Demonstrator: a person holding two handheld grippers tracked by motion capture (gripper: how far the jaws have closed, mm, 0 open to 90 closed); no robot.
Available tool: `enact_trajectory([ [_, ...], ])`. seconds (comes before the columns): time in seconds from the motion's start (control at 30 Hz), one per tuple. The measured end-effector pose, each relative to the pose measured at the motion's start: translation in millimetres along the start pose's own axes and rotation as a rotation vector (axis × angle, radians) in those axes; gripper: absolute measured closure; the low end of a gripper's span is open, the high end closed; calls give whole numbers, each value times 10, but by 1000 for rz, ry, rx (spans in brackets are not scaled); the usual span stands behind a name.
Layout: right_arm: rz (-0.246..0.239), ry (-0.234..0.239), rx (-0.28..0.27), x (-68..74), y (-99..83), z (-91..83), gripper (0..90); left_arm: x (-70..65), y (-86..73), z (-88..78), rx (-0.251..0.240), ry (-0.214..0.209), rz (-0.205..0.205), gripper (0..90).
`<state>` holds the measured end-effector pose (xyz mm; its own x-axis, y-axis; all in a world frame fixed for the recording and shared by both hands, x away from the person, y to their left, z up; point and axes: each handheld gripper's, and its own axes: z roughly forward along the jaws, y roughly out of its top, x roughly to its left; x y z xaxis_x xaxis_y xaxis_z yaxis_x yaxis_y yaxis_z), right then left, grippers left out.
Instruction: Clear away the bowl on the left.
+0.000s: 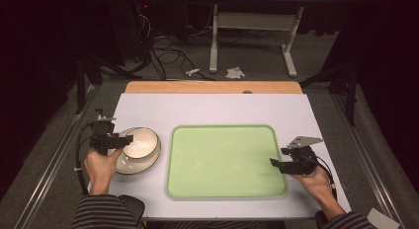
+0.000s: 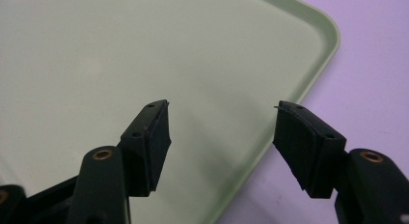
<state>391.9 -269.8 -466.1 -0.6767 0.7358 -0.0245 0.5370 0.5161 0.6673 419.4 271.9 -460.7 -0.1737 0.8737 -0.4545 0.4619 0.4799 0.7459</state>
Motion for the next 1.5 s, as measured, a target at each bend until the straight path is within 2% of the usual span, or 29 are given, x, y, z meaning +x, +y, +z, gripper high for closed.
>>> enact_trajectory([
  [0.03,2,0,3,6,-1,2,391,9,-4,7,3,2,1,426],
  [0.1,-8,0,10,16,1,10,395,22,-13,30,21,-5,-26,425],
  [0.3,-15,1,11,22,1,7,398,46,-63,82,67,11,-22,426],
  [0.53,-13,3,19,28,0,5,399,78,-102,134,99,30,-19,443],
  [0.7,-17,9,20,26,0,6,400,131,-111,169,122,41,-33,473],
  [0.93,-23,6,19,33,-3,11,399,148,-104,176,133,34,-59,580],
  [1.13,-25,6,19,34,-3,10,400,160,-107,192,144,35,-63,640],
  [1.3,-31,-2,4,45,1,-7,405,146,-105,173,135,15,-58,685],
  [1.5,-33,-6,0,51,0,-11,407,147,-116,192,144,20,-59,721],
])
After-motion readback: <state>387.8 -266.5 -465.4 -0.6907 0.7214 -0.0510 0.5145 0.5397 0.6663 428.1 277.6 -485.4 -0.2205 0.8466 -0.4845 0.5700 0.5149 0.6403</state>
